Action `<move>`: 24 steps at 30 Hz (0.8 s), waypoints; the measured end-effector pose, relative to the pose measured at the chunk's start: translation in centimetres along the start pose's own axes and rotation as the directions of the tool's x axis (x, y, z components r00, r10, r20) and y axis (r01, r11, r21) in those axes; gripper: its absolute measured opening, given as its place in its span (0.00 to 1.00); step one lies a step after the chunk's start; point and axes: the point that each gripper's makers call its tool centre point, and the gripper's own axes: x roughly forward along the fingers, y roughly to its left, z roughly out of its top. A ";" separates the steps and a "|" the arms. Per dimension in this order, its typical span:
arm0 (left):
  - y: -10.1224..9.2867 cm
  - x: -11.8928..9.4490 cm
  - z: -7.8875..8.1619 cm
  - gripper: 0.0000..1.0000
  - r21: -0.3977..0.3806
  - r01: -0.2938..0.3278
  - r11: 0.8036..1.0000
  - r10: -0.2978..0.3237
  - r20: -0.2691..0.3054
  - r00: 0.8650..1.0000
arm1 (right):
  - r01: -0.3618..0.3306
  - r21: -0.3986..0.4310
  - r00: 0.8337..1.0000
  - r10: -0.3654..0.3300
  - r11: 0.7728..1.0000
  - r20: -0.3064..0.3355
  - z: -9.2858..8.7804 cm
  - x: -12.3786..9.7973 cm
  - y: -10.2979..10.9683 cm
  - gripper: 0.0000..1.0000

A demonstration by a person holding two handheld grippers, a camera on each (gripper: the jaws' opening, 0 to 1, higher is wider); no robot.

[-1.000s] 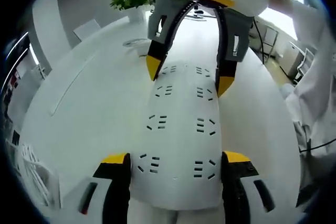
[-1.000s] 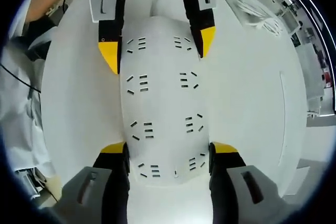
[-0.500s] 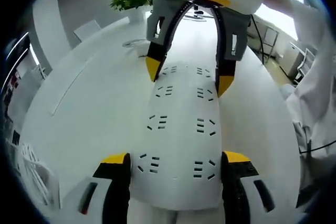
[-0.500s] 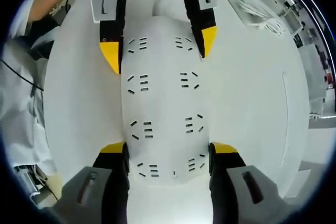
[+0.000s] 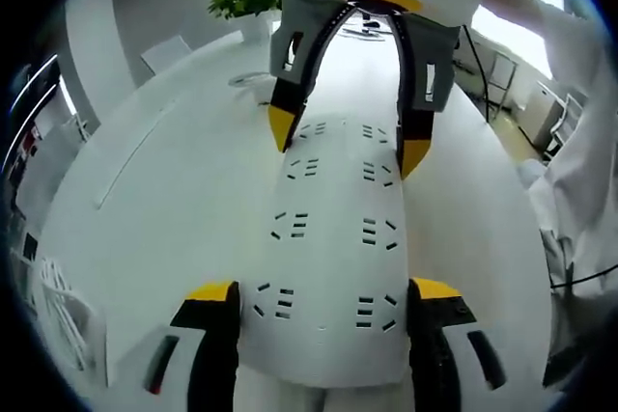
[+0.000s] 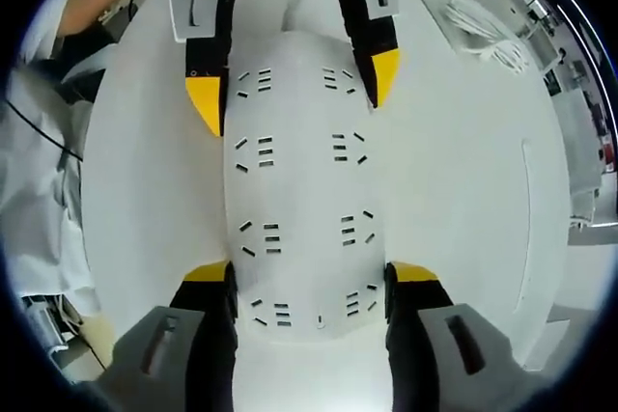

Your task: Straighten the power strip on the desk, plug the charger into it

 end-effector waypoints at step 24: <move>-0.1 1.2 1.5 0.79 -0.078 0.012 0.997 0.006 0.216 0.976 | -0.251 0.469 0.546 -0.277 0.847 0.791 -0.1 -10.4 -4.2 0.62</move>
